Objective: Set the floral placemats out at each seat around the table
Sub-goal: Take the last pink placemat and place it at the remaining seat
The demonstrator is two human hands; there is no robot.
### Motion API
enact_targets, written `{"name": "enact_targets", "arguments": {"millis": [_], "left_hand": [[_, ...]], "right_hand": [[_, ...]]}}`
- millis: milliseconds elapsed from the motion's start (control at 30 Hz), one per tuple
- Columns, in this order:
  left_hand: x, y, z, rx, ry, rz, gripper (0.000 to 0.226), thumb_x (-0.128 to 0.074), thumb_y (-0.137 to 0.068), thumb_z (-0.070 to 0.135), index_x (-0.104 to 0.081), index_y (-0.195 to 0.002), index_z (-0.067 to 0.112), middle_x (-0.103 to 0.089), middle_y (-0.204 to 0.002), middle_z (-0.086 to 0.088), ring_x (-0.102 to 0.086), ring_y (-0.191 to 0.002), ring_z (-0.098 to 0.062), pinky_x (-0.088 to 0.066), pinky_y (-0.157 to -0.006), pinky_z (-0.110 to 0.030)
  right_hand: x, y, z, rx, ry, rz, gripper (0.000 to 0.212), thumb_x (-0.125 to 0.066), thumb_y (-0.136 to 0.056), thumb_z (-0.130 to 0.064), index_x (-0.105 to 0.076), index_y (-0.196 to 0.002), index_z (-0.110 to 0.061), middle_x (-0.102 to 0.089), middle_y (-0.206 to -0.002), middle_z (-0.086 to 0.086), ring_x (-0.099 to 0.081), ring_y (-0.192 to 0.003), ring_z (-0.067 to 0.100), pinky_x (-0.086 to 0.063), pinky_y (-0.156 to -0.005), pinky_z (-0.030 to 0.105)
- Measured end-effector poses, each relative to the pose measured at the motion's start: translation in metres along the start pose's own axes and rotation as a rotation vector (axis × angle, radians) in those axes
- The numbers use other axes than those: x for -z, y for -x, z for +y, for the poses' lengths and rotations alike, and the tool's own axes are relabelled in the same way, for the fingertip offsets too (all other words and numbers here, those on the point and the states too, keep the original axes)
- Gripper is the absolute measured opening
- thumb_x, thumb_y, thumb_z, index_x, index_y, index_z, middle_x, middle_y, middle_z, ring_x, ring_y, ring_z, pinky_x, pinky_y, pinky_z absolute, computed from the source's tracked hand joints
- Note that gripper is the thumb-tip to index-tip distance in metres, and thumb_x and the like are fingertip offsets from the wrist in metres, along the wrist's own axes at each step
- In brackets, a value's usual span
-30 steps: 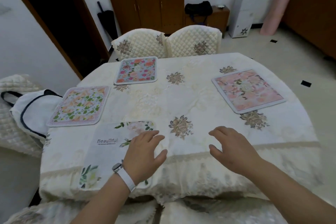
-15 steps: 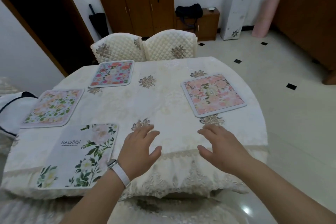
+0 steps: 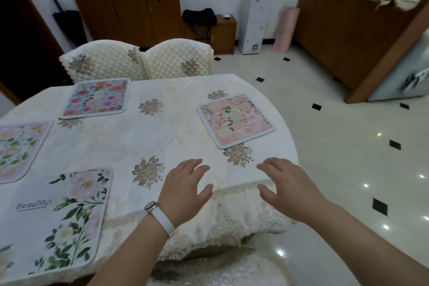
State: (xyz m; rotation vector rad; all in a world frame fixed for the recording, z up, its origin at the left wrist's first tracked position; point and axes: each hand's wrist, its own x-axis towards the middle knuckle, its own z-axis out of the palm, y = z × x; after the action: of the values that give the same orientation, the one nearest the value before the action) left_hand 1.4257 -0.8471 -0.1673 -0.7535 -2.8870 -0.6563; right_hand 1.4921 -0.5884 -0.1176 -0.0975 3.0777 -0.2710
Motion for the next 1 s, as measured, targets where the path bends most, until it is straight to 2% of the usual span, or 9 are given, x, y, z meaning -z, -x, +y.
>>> {"name": "enact_targets", "arguments": {"millis": [133,300,500,767,1000], "left_hand": [[-0.011,-0.019,0.026,-0.056,-0.044,-0.03,0.047,-0.047,-0.083,0.049,-0.063,-0.119,0.024,-0.06,-0.13,0.0,-0.053,-0.121,-0.027,-0.044,-0.095,-0.045],[-0.037,-0.054,0.074,-0.088,-0.105,-0.042,0.047,-0.046,-0.083,0.051,-0.062,-0.12,0.026,-0.06,-0.13,0.002,-0.054,-0.121,-0.025,-0.043,-0.096,-0.044],[-0.088,-0.112,0.171,-0.108,-0.13,-0.066,0.054,-0.047,-0.084,0.052,-0.052,-0.132,0.027,-0.056,-0.135,0.004,-0.052,-0.123,-0.022,-0.043,-0.098,-0.045],[-0.145,-0.174,0.302,-0.143,-0.22,-0.075,0.052,-0.05,-0.082,0.05,-0.058,-0.126,0.024,-0.059,-0.131,-0.001,-0.054,-0.12,-0.026,-0.045,-0.095,-0.045],[-0.166,-0.214,0.348,-0.177,-0.266,-0.09,0.051,-0.048,-0.081,0.051,-0.062,-0.122,0.023,-0.061,-0.129,-0.001,-0.056,-0.118,-0.026,-0.046,-0.094,-0.043]], "right_hand": [[-0.001,0.01,0.031,-0.013,0.003,0.089,0.054,-0.045,-0.081,-0.048,-0.063,-0.124,-0.02,-0.065,-0.122,0.002,-0.062,-0.111,0.026,-0.051,-0.089,0.041],[-0.001,0.016,0.095,-0.032,-0.013,0.137,0.053,-0.046,-0.082,-0.049,-0.06,-0.125,-0.023,-0.063,-0.126,0.002,-0.059,-0.116,0.027,-0.048,-0.095,0.044],[0.002,0.026,0.217,-0.042,-0.024,0.151,0.052,-0.048,-0.081,-0.049,-0.059,-0.124,-0.023,-0.062,-0.127,0.003,-0.055,-0.121,0.029,-0.045,-0.098,0.044],[0.035,0.039,0.371,-0.025,-0.036,0.182,0.053,-0.048,-0.081,-0.048,-0.062,-0.124,-0.021,-0.062,-0.127,0.004,-0.056,-0.12,0.031,-0.045,-0.099,0.044],[0.055,0.046,0.444,-0.041,-0.041,0.245,0.051,-0.048,-0.08,-0.048,-0.063,-0.121,-0.021,-0.063,-0.126,0.004,-0.057,-0.119,0.029,-0.046,-0.099,0.044]]}}
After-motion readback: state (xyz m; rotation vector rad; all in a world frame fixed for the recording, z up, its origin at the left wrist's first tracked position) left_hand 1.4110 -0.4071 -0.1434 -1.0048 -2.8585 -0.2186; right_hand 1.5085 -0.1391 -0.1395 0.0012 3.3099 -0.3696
